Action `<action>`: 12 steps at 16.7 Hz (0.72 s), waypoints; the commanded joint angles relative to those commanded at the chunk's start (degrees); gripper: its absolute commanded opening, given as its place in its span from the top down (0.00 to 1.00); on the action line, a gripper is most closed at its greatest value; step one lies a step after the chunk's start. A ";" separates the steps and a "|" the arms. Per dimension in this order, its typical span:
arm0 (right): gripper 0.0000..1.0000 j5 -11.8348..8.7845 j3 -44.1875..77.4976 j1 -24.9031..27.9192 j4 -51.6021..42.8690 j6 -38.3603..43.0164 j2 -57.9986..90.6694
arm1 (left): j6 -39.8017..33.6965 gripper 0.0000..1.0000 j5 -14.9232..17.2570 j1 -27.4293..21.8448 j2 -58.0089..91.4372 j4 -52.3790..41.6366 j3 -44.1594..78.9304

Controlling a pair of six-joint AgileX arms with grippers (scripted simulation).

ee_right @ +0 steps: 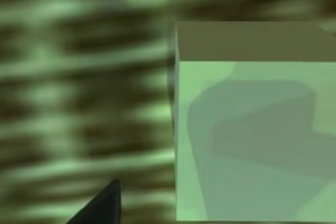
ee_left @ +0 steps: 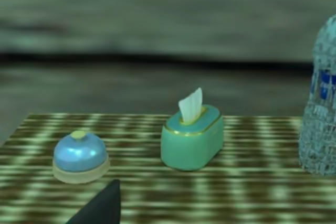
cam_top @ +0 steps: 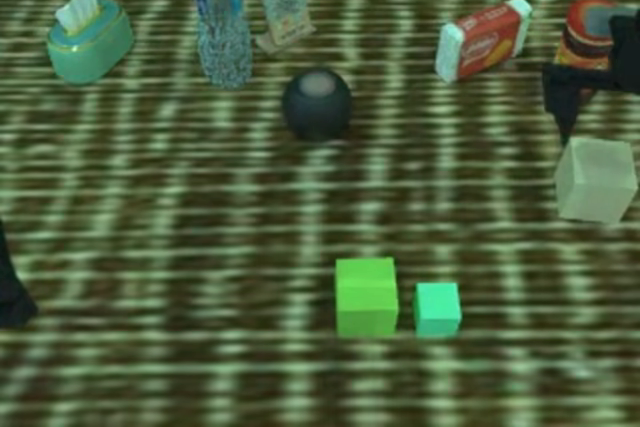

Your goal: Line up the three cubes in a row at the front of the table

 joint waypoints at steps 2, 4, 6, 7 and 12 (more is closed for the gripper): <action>0.00 0.00 -1.65 0.14 2.11 -0.07 0.72 | 0.00 0.00 0.00 0.00 0.00 0.00 0.00; 0.00 0.02 -4.35 0.22 6.54 0.00 2.20 | 0.00 0.00 0.00 0.00 0.00 0.00 0.00; 0.00 0.03 -7.45 0.28 11.89 0.11 3.92 | 0.00 0.00 0.00 0.00 0.00 0.00 0.00; 0.00 0.04 -8.85 0.33 14.07 0.15 4.71 | 0.00 0.00 0.00 0.00 0.00 0.00 0.00; 0.00 0.06 -10.92 0.39 16.96 0.24 6.08 | 0.00 0.00 0.00 0.00 0.00 0.00 0.00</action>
